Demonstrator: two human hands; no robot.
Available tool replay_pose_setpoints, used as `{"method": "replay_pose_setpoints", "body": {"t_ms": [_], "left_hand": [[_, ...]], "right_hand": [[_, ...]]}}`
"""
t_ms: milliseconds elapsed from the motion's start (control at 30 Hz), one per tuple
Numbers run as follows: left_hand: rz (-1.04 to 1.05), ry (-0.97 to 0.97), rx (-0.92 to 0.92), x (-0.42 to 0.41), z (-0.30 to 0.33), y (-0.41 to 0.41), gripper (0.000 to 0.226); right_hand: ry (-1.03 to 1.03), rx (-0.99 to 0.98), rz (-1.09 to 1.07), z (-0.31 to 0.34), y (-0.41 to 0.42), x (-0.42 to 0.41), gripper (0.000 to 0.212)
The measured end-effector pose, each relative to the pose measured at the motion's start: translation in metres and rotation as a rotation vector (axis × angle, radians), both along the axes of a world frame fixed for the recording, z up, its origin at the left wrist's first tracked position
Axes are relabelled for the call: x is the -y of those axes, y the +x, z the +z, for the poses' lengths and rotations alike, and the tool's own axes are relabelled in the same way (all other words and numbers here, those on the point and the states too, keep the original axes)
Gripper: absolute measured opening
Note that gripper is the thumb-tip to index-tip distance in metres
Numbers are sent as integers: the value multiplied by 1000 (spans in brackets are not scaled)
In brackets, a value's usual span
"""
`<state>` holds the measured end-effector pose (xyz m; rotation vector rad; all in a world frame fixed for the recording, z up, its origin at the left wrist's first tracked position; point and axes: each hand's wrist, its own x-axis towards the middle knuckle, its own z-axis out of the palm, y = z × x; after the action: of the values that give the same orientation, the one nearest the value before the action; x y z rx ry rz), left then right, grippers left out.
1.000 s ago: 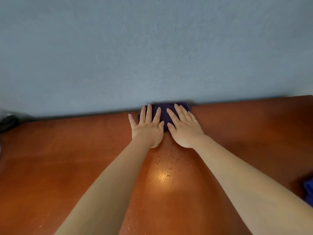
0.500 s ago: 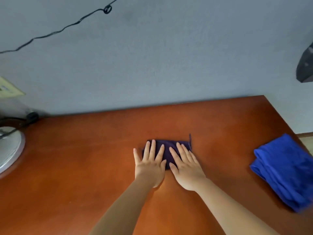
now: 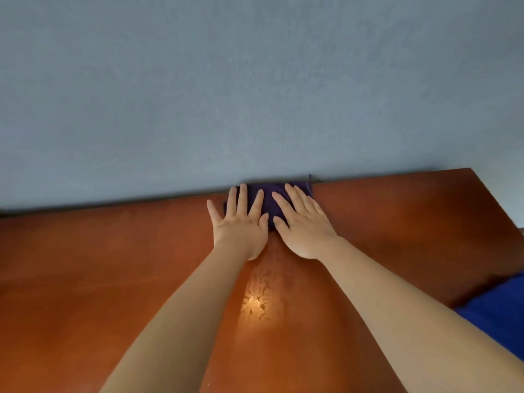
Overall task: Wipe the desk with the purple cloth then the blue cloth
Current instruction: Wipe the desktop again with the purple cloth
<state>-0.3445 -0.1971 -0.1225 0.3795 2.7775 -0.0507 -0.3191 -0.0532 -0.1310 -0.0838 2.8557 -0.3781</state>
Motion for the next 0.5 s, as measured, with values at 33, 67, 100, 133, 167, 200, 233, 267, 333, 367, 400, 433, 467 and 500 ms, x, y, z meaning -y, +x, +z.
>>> {"method": "replay_pose_setpoints", "body": {"t_ms": [33, 67, 100, 133, 167, 200, 233, 267, 333, 367, 400, 433, 467, 500], "left_hand": [[13, 3, -6, -4, -1, -7, 55], [26, 6, -8, -7, -2, -13, 55], [35, 8, -7, -10, -4, -15, 56], [39, 7, -5, -11, -4, -16, 56], [40, 4, -5, -11, -5, -14, 56], [42, 1, -5, -11, -5, -11, 56], [42, -3, -3, -10, -4, -7, 55], [39, -8, 0, -9, -3, -1, 55], [27, -21, 17, -7, -1, 19, 55], [20, -26, 30, -6, 0, 33, 55], [16, -28, 44, -4, 0, 49, 55], [12, -27, 58, -2, 1, 67, 55], [8, -23, 72, 1, 1, 86, 55], [6, -20, 83, 5, 2, 106, 55]], "right_hand": [[4, -11, 1, -1, -8, -4, 57], [7, -19, 4, -2, -14, -7, 58], [9, -19, 8, -2, -18, -9, 58], [8, -11, 13, -2, -20, -10, 57], [8, -3, 17, -2, -19, -10, 57], [7, 5, 18, -3, -16, -9, 57], [7, 12, 16, -3, -10, -8, 57], [5, 18, 13, -3, -2, -6, 57], [2, 39, 7, -3, 21, -4, 57], [0, 50, 4, -3, 36, -2, 57], [0, 58, 2, -3, 53, 0, 57], [4, 66, 2, -3, 71, 2, 56], [8, 74, 2, -1, 89, 5, 56], [12, 83, 2, 0, 108, 9, 56]]}}
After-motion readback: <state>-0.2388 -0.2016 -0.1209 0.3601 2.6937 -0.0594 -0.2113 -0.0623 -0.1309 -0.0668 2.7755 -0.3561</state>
